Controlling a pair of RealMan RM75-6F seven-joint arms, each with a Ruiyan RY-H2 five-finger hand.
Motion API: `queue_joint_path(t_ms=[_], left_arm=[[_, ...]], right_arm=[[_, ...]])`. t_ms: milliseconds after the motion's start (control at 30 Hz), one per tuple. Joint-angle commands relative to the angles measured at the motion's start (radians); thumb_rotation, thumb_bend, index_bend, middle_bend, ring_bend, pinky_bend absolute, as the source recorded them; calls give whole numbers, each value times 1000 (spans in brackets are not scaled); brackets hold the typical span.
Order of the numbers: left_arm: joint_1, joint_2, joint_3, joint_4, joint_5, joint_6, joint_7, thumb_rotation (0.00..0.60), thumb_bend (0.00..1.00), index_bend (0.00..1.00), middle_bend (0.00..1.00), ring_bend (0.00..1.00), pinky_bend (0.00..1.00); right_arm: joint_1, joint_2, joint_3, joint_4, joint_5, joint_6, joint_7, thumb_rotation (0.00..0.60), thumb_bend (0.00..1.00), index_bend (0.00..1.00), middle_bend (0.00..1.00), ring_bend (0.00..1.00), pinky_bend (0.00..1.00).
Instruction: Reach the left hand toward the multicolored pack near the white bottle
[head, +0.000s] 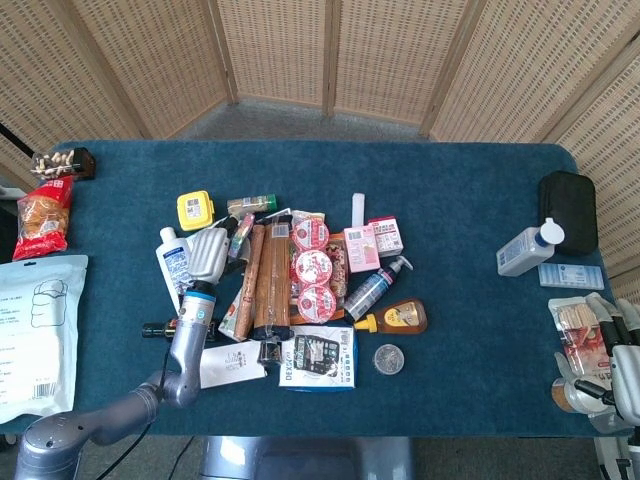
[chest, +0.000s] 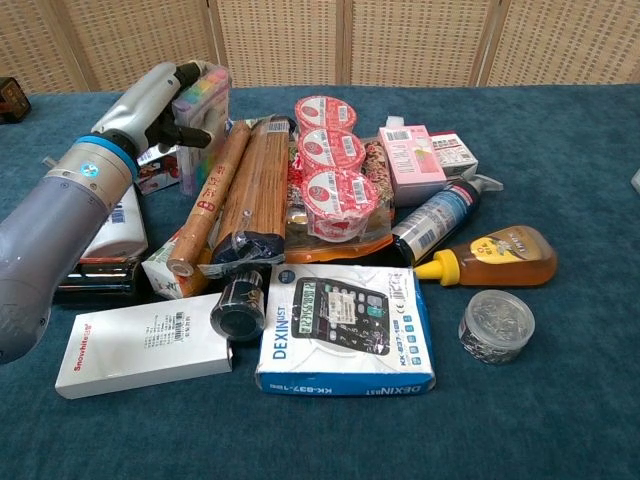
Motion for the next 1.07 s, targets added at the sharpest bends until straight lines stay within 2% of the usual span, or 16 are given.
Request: queue_joint_path(t_ms=[33, 133, 333, 467, 667, 867, 1067], left_arm=[[20, 51, -12, -63, 10, 32, -24, 600, 891, 508, 573, 833, 856], [55, 135, -15, -176, 19, 61, -26, 600, 884, 507, 573, 833, 856], [149, 355, -31, -501, 16, 123, 34, 600, 861, 506, 573, 831, 856], [211, 525, -63, -742, -10, 147, 78, 600, 855, 504, 573, 831, 857], [283, 727, -121, -999, -48, 167, 74, 600, 851, 503, 572, 827, 857], [320, 834, -164, -1106, -60, 187, 27, 600, 846, 501, 571, 824, 848], [318, 864, -168, -1130, -78, 181, 10, 600, 839, 495, 568, 821, 844]], right_arm=[[3, -4, 1, -2, -3, -5, -4, 291, 343, 0, 159, 0, 0], [10, -8, 3, -4, -7, -14, -8, 291, 344, 0, 160, 0, 0], [30, -21, 8, 3, -16, -38, -12, 289, 343, 0, 161, 0, 0], [39, -39, 9, 20, -17, -52, 3, 295, 343, 0, 161, 0, 0], [53, -69, 10, 41, -19, -72, 9, 292, 344, 0, 161, 0, 0], [61, -78, 13, 40, -17, -80, -1, 291, 343, 0, 161, 0, 0], [61, -72, 14, 38, -11, -81, -3, 290, 345, 0, 161, 0, 0]])
